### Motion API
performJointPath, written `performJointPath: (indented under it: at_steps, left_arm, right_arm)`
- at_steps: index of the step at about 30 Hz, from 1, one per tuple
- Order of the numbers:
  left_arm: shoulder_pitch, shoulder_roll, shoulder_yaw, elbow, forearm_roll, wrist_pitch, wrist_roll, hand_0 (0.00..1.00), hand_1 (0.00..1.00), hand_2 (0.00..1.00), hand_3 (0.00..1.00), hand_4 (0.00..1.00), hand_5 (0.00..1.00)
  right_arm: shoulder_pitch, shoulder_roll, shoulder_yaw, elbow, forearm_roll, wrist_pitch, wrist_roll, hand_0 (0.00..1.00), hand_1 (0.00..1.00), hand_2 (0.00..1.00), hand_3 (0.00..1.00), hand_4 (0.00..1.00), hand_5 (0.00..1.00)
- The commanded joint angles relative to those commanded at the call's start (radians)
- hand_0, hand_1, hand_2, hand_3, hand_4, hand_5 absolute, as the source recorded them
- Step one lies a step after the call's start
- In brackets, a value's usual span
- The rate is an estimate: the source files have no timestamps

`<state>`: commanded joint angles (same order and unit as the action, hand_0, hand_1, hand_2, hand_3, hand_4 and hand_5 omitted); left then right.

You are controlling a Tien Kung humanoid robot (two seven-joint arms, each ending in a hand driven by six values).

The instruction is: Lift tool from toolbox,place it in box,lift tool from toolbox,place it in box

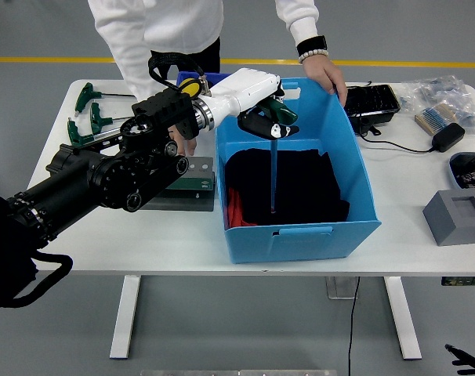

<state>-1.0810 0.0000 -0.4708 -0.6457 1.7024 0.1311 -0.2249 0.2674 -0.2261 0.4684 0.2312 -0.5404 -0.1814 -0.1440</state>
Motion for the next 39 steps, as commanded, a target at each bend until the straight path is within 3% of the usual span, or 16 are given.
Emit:
performJointPath:
  at_steps: [9, 21, 30, 39]
  left_arm:
    - [0.008, 0.0, 0.1, 0.081, -0.205, -0.04, -0.018, 0.088, 0.002, 0.002, 0.021, 0.754, 0.431]
    - [0.005, 0.0, 0.185, 0.135, -0.421, -0.086, -0.004, 0.087, 0.002, 0.002, 0.022, 0.751, 0.43]
    - [-0.017, 0.0, 0.282, 0.161, -0.43, -0.08, 0.01, 0.088, 0.002, 0.002, 0.029, 0.744, 0.424]
    - [-0.091, 0.0, 0.38, 0.175, -0.377, -0.068, 0.014, 0.089, 0.002, 0.002, 0.031, 0.743, 0.425]
  right_arm:
    - [0.014, -0.005, 0.0, 0.001, -0.003, -0.002, 0.004, 0.623, 0.597, 0.657, 0.549, 0.792, 0.659]
    - [0.025, -0.009, 0.005, 0.003, -0.017, 0.0, 0.0, 0.623, 0.594, 0.656, 0.549, 0.792, 0.659]
    - [0.031, -0.016, 0.016, 0.004, -0.035, 0.002, -0.005, 0.623, 0.594, 0.655, 0.549, 0.792, 0.658]
    - [0.044, -0.026, 0.032, 0.004, -0.061, 0.0, -0.011, 0.623, 0.591, 0.655, 0.549, 0.791, 0.657]
